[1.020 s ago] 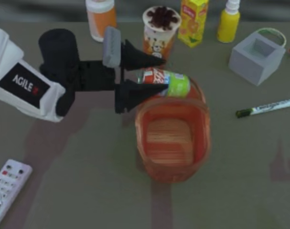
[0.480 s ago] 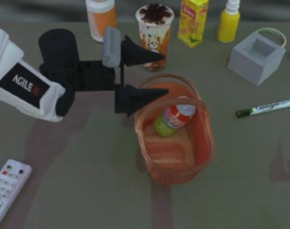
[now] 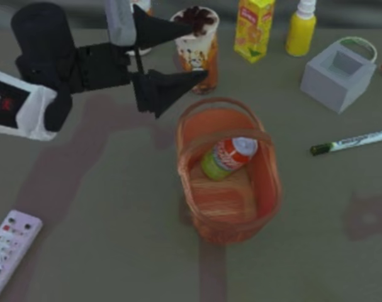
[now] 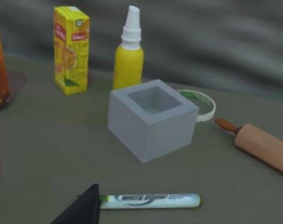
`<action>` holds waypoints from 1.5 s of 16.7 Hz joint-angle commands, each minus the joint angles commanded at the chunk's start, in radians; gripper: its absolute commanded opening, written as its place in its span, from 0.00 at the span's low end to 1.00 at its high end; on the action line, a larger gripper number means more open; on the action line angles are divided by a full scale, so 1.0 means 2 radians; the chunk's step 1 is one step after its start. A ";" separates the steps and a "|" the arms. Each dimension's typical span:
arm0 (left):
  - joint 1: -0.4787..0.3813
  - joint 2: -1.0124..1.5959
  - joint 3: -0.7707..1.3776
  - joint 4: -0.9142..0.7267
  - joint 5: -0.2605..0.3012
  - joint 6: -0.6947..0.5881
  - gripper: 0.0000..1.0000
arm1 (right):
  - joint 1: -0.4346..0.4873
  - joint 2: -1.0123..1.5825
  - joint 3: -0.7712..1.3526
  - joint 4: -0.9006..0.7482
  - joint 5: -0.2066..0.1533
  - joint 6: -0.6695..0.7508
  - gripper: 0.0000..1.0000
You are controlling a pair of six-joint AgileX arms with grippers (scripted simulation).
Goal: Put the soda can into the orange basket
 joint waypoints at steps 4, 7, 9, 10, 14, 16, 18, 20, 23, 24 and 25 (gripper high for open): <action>0.033 -0.175 -0.057 -0.072 -0.093 -0.031 1.00 | 0.053 0.167 0.165 -0.117 0.000 -0.077 1.00; 0.061 -0.340 -0.125 -0.146 -0.181 -0.049 1.00 | 0.097 0.324 0.321 -0.222 0.002 -0.145 1.00; 0.078 -0.453 -0.180 -0.200 -0.243 -0.055 1.00 | 0.129 0.439 0.434 -0.297 0.004 -0.193 1.00; 0.086 -0.509 -0.209 -0.227 -0.274 -0.056 1.00 | 0.144 0.496 0.491 -0.334 0.005 -0.217 1.00; 0.112 -0.714 -0.328 -0.334 -0.390 -0.048 1.00 | 0.203 0.711 0.703 -0.472 0.009 -0.307 1.00; 0.122 -0.803 -0.387 -0.381 -0.441 -0.037 1.00 | 0.230 0.809 0.799 -0.534 0.009 -0.348 1.00; 0.130 -0.883 -0.440 -0.423 -0.485 -0.024 1.00 | 0.254 0.890 0.879 -0.587 0.010 -0.383 1.00; 0.135 -0.949 -0.485 -0.457 -0.521 -0.011 1.00 | 0.275 0.957 0.944 -0.631 0.009 -0.412 1.00; 0.140 -1.011 -0.531 -0.491 -0.555 0.004 1.00 | 0.295 1.017 1.004 -0.672 0.008 -0.440 1.00; 0.141 -1.021 -0.540 -0.496 -0.562 0.007 1.00 | 0.298 1.027 1.013 -0.679 0.008 -0.445 1.00; 0.141 -1.026 -0.544 -0.499 -0.565 0.009 1.00 | 0.300 1.032 1.018 -0.683 0.008 -0.448 1.00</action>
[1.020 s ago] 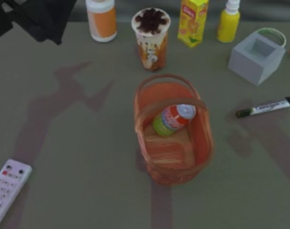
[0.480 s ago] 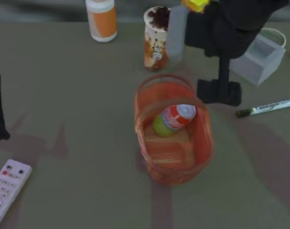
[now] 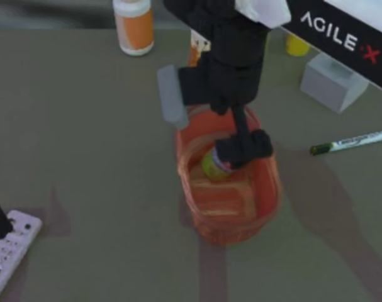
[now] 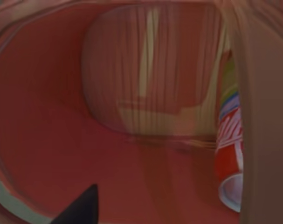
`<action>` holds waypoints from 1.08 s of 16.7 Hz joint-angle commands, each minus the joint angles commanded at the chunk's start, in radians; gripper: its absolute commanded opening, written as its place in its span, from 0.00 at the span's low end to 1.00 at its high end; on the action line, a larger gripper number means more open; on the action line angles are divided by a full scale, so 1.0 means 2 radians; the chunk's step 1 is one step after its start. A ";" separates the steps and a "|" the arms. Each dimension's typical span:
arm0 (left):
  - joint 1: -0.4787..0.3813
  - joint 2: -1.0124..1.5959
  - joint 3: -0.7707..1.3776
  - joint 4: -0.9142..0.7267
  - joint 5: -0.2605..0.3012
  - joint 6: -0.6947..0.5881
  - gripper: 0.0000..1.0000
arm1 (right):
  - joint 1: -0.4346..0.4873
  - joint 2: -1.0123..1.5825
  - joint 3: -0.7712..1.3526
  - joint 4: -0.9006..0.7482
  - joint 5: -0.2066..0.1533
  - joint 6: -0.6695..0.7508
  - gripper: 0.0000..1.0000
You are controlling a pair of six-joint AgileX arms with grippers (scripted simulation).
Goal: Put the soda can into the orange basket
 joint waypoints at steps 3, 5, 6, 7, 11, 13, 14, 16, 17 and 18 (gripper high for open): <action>0.000 0.000 0.000 0.000 0.000 0.000 1.00 | 0.000 0.000 0.000 0.000 0.000 0.000 1.00; 0.000 0.000 0.000 0.000 0.000 0.000 1.00 | -0.002 0.000 0.000 0.001 0.000 0.000 1.00; 0.000 0.000 0.000 0.000 0.000 0.000 1.00 | -0.002 0.000 -0.002 0.002 0.000 0.000 1.00; 0.000 0.000 0.000 0.000 0.000 0.000 1.00 | -0.001 -0.001 -0.009 0.007 0.000 0.000 1.00; 0.000 0.000 0.000 0.000 0.000 0.000 1.00 | 0.000 -0.008 -0.050 0.041 0.000 0.000 1.00; 0.000 0.000 0.000 0.000 0.000 0.000 1.00 | 0.000 -0.009 -0.056 0.046 0.000 0.000 1.00; 0.000 0.000 0.000 0.000 0.000 0.000 1.00 | 0.000 -0.009 -0.056 0.046 0.000 0.000 1.00; 0.000 0.000 0.000 0.000 0.000 0.000 1.00 | 0.000 -0.009 -0.056 0.046 0.000 0.000 0.92; 0.000 0.000 0.000 0.000 0.000 0.000 1.00 | 0.000 -0.009 -0.056 0.046 0.000 0.000 0.85; 0.000 0.000 0.000 0.000 0.000 0.000 1.00 | 0.000 -0.009 -0.056 0.046 0.000 0.000 0.77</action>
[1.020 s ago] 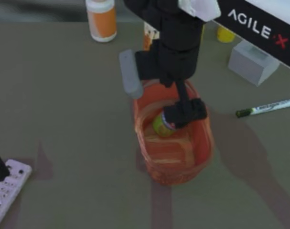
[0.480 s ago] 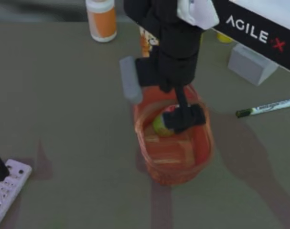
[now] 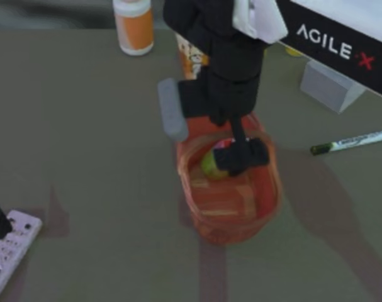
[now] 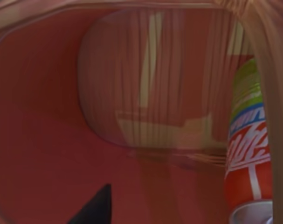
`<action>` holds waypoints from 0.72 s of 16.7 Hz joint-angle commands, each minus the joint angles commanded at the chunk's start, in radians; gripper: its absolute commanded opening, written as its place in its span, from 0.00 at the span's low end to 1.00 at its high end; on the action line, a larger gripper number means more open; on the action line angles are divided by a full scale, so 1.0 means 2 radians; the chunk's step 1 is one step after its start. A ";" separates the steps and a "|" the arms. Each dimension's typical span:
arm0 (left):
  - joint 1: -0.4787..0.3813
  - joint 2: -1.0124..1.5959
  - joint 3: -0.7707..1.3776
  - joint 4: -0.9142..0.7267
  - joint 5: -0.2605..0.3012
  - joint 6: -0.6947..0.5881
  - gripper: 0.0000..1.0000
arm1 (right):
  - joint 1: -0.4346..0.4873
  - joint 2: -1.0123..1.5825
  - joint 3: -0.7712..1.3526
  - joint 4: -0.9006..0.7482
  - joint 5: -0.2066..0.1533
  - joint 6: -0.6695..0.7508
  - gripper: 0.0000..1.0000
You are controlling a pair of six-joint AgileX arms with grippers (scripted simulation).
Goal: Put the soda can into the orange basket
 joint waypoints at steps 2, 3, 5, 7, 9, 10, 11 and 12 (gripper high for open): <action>0.000 0.000 0.000 0.000 0.000 0.000 1.00 | 0.000 0.000 0.000 0.000 0.000 0.000 0.62; 0.000 0.000 0.000 0.000 0.000 0.000 1.00 | 0.000 0.000 0.000 0.000 0.000 0.000 0.55; 0.000 0.000 0.000 0.000 0.000 0.000 1.00 | 0.000 0.000 0.000 0.000 0.000 0.000 0.40; 0.000 0.000 0.000 0.000 0.000 0.000 1.00 | 0.000 0.000 0.000 0.000 0.000 0.000 0.25; 0.000 0.000 0.000 0.000 0.000 0.000 1.00 | 0.000 0.000 0.000 0.000 0.000 0.000 0.10; 0.000 0.000 0.000 0.000 0.000 0.000 1.00 | 0.000 0.000 0.000 0.000 0.000 0.000 0.02; 0.000 0.000 0.000 0.000 0.000 0.000 1.00 | 0.000 0.000 0.000 0.000 0.000 0.000 0.00; 0.000 0.000 0.000 0.000 0.000 0.000 1.00 | 0.000 0.000 0.000 0.000 0.000 0.000 0.00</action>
